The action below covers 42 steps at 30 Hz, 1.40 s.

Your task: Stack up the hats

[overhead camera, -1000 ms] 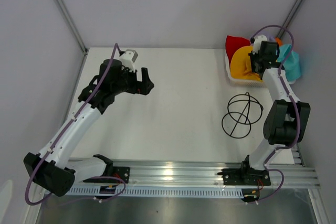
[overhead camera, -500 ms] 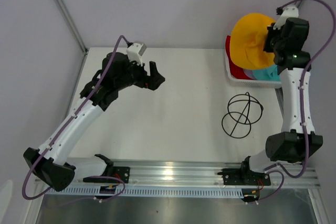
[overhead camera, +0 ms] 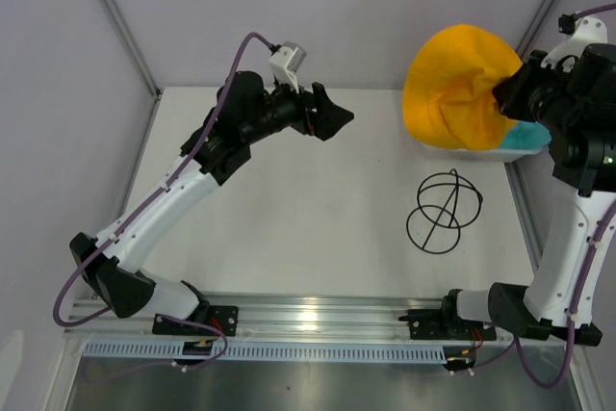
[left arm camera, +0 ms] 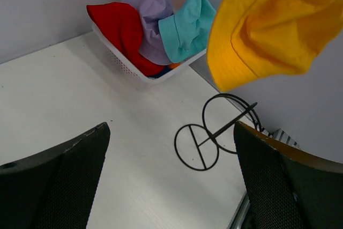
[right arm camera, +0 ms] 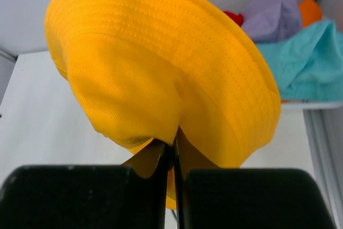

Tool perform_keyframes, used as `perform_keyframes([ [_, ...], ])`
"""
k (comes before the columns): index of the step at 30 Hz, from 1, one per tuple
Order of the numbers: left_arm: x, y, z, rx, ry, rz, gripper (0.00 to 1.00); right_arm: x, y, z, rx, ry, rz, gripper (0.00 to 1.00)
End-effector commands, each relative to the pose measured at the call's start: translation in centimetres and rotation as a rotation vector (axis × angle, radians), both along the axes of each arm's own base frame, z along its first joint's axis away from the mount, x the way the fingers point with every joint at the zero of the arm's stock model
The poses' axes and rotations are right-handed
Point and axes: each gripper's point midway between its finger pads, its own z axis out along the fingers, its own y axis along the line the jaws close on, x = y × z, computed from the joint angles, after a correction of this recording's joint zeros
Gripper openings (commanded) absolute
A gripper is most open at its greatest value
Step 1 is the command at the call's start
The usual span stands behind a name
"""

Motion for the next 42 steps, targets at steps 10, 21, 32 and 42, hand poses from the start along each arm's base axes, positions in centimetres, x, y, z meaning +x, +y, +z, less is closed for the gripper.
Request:
perform_keyframes([
  [10,-3.5,-1.3,1.6,-0.066,0.004,-0.083,0.99,-10.1,0.4,-9.6,0.177,0.413,-0.166,0.00],
  [21,-3.4,-2.7,0.0,-0.053,0.028,-0.085,0.99,-8.5,-0.6,-17.1,0.155,0.579,-0.218,0.02],
  [32,-2.6,-8.2,-6.6,-0.091,0.248,-0.105,0.99,-9.1,-3.9,-14.2,0.121,0.437,-0.385,0.99],
  [42,-3.2,-8.1,-11.6,-0.038,0.359,-0.083,0.99,-6.9,-8.6,-17.4,0.294,0.332,-0.535,0.99],
])
